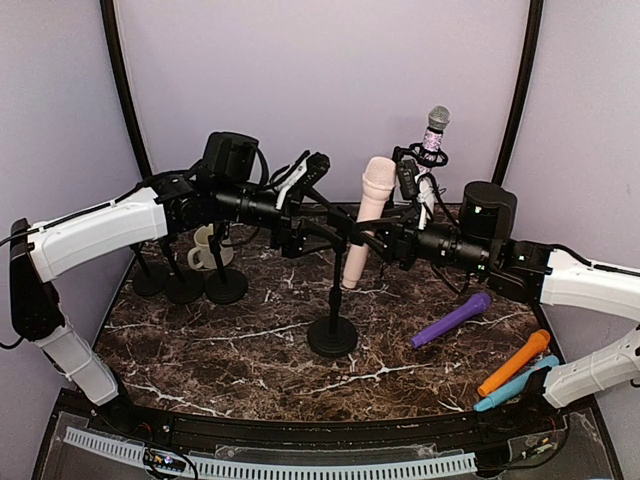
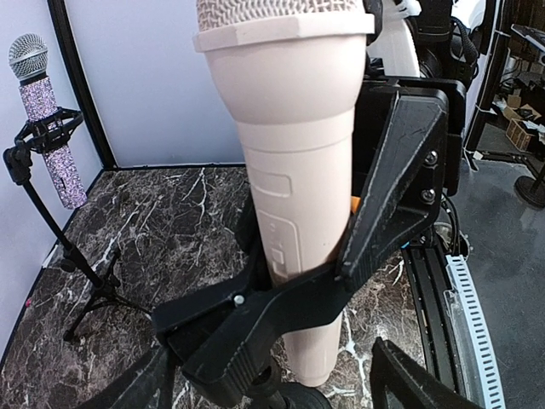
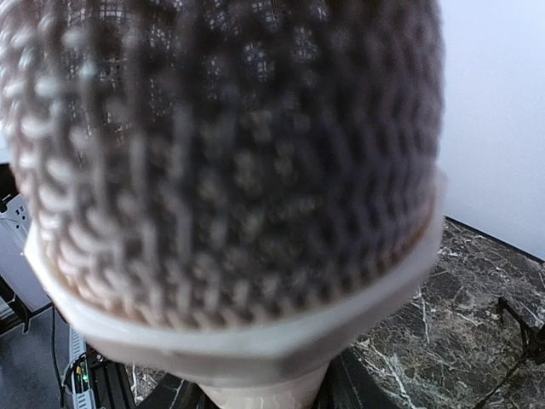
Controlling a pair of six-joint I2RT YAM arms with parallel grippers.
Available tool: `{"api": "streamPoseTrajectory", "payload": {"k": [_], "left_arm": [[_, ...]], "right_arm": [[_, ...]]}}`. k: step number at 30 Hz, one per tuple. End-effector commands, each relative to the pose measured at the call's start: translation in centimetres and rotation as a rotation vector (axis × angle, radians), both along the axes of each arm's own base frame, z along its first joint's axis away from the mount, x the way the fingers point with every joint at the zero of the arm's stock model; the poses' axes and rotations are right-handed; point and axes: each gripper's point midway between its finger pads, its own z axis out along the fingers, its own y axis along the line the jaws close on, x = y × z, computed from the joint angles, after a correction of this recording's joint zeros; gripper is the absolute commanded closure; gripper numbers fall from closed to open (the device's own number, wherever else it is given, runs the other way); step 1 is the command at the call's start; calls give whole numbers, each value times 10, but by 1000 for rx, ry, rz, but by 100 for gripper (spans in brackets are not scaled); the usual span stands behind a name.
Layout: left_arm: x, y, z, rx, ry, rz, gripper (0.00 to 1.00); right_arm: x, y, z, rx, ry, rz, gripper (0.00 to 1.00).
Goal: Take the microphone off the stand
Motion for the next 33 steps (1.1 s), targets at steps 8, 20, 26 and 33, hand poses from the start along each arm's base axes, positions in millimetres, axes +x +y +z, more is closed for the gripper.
{"api": "streamPoseTrajectory", "payload": {"k": [8,20,26,33], "left_arm": [[-1,2,30,-70,-34,49,19],[-14,47,41,-153,125,252,18],[17,45,45,-261,445,477,21],[29,26,24,-334,788,529,29]], "right_arm": [[-14,3,3,33,23,47,80],[-14,3,3,33,18,44,80],[-11,1,2,31,12,23,80],[-11,-1,4,19,-21,-12,80]]}}
